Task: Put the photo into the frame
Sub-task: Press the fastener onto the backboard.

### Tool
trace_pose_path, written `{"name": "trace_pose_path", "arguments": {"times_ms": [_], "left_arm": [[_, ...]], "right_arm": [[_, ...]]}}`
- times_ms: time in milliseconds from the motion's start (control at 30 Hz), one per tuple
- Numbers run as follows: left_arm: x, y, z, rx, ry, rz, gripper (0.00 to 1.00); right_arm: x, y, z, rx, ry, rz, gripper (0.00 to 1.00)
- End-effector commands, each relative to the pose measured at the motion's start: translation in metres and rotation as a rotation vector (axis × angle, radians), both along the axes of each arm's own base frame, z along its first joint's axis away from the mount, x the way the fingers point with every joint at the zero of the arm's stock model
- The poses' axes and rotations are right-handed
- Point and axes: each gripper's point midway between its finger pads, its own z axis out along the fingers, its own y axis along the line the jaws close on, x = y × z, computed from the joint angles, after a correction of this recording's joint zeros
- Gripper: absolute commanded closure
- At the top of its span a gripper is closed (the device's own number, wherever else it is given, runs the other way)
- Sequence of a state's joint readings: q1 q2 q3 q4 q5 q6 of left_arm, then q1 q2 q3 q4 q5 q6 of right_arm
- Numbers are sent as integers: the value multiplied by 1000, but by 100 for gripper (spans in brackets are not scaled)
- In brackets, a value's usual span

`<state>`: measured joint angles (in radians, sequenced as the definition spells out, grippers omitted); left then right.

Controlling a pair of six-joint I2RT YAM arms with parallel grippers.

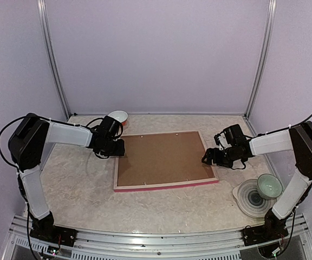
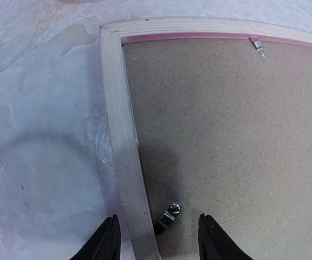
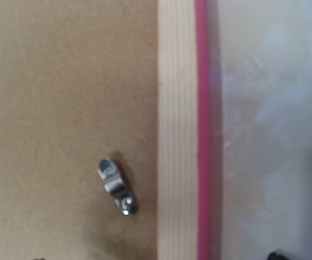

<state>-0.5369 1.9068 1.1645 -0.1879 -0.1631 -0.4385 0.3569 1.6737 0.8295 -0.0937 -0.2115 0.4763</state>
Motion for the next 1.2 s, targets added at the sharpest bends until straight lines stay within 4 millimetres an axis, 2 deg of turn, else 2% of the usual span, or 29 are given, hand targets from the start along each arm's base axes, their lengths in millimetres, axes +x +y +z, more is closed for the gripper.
{"name": "trace_pose_path", "arguments": {"times_ms": [0,200,567,833,1067,1167], "left_arm": [[-4,4,-9,95,15,-6,50],[-5,6,-14,101,24,-5,51],[-2,21,-27,107,33,37,63],[-2,24,-33,106,42,45,71],[-2,24,-27,94,31,48,72],[-2,20,-20,62,17,45,65]], "right_arm": [[4,-4,-1,-14,8,-8,12],[4,-4,-1,-14,9,-7,12],[3,-4,-2,-13,8,-7,12],[2,-5,-3,-13,9,-7,12],[2,-6,-3,-18,6,-9,12],[3,-7,1,-24,-3,-11,12]]}}
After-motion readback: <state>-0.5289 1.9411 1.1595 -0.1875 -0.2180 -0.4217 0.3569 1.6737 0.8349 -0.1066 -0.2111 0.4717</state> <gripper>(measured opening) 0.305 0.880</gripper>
